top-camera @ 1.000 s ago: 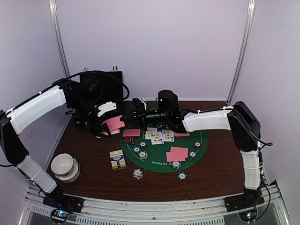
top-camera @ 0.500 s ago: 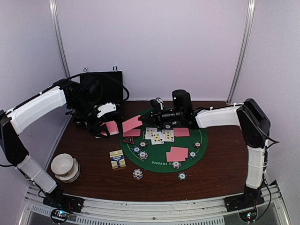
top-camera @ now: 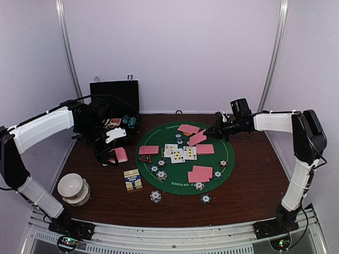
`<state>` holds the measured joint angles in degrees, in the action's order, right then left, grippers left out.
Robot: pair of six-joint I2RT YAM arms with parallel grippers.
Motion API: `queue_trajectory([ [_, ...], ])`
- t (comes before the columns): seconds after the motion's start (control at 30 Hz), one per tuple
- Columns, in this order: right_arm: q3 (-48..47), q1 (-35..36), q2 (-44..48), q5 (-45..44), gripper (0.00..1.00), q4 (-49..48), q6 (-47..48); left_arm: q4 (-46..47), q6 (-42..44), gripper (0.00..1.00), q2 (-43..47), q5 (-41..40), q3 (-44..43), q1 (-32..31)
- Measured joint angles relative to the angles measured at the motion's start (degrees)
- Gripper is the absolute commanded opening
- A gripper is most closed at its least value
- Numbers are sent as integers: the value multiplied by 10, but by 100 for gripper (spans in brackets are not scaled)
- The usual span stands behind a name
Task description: Distribute texas hold em gaming equipment
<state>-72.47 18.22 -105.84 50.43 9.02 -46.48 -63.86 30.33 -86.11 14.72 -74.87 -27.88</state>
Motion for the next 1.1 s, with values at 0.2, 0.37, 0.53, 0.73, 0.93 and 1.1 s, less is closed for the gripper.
queue_trajectory([
  [0.2, 1, -7, -26, -25, 0, 42, 54, 17, 0, 0, 27, -4, 45, 10],
  [0.37, 4, -7, -46, -44, 0, 57, 78, 28, 0, 0, 38, -8, 75, 19],
  [0.53, 13, -7, -56, -66, 0, 64, 99, 41, 1, 0, 49, -11, 104, 20],
  [0.73, 16, -7, -59, -102, 0, 97, 136, 49, 7, 0, 60, -20, 126, 21],
  [0.93, 16, -7, -59, -142, 20, 134, 171, 65, 12, 0, 64, -23, 151, 21],
  [1.1, 21, -7, -52, -165, 53, 156, 188, 80, 17, 0, 64, -23, 170, 21],
])
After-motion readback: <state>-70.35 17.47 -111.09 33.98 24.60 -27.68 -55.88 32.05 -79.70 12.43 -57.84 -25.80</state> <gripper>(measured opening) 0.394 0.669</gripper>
